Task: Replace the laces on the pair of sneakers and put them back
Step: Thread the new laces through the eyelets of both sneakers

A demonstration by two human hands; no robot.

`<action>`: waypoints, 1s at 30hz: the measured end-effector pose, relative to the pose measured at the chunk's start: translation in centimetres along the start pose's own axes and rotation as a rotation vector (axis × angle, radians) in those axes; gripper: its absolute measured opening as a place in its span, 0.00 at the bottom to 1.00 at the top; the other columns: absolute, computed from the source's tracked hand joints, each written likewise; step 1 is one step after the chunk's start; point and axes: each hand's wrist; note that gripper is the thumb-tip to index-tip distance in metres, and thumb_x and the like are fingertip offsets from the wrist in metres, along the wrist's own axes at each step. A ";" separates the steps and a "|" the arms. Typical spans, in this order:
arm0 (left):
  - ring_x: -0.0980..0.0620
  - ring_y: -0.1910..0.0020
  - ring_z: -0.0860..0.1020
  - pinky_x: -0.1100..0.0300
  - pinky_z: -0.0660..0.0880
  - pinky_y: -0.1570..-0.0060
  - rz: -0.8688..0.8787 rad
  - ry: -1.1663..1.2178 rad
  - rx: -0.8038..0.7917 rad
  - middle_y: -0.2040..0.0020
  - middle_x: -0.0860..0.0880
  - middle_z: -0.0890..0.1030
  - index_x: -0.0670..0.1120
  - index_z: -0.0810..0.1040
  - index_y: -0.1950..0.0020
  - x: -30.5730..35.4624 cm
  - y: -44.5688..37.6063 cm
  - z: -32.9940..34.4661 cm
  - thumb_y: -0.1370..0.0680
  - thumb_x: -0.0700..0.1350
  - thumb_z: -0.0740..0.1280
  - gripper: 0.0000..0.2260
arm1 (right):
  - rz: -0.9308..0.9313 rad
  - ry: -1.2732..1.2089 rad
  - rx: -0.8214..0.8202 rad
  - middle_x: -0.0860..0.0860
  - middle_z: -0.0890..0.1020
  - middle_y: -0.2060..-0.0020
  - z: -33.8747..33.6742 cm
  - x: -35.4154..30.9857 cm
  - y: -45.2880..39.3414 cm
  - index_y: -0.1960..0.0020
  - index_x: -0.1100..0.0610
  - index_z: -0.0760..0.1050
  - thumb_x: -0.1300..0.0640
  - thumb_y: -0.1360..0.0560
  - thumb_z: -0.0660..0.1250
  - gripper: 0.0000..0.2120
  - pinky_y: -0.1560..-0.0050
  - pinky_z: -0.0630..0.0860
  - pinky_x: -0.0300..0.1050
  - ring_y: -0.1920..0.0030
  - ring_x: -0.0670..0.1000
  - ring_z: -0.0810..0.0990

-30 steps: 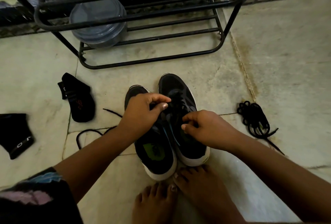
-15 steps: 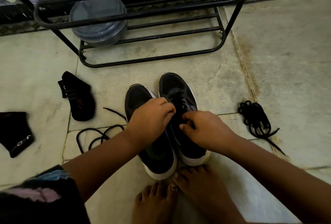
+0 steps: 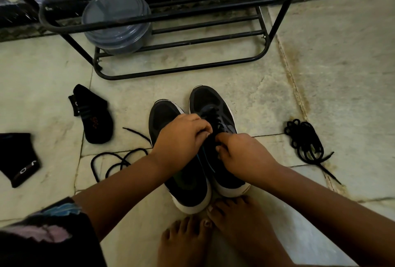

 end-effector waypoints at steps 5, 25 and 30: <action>0.54 0.48 0.74 0.54 0.71 0.43 -0.017 -0.053 0.001 0.50 0.54 0.80 0.52 0.81 0.47 0.2 -0.1 -0.1 0.22 0.47 0.64 0.08 | 0.010 0.007 0.012 0.54 0.80 0.57 0.2 0.0 0.0 0.41 0.56 0.74 0.56 0.20 0.55 0.12 0.59 0.76 0.47 0.59 0.55 0.78; 0.54 0.51 0.76 0.50 0.71 0.45 -0.058 -0.011 0.041 0.53 0.55 0.81 0.52 0.81 0.51 -0.5 0.6 0.3 0.22 0.47 0.65 0.05 | -0.010 0.052 0.015 0.49 0.71 0.63 0.4 -0.2 0.1 0.43 0.56 0.72 0.56 0.20 0.55 0.10 0.65 0.65 0.42 0.64 0.51 0.70; 0.52 0.47 0.73 0.58 0.60 0.48 0.011 -0.187 0.008 0.48 0.54 0.80 0.52 0.80 0.45 -0.2 0.6 -0.3 0.20 0.48 0.61 0.09 | -0.008 0.058 0.010 0.49 0.71 0.63 0.5 -0.2 0.0 0.43 0.56 0.72 0.56 0.20 0.55 0.11 0.67 0.63 0.41 0.64 0.50 0.70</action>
Point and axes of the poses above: each hand's wrist, its own y-axis away from the middle knuckle, its own z-axis out of the palm, x = y × z
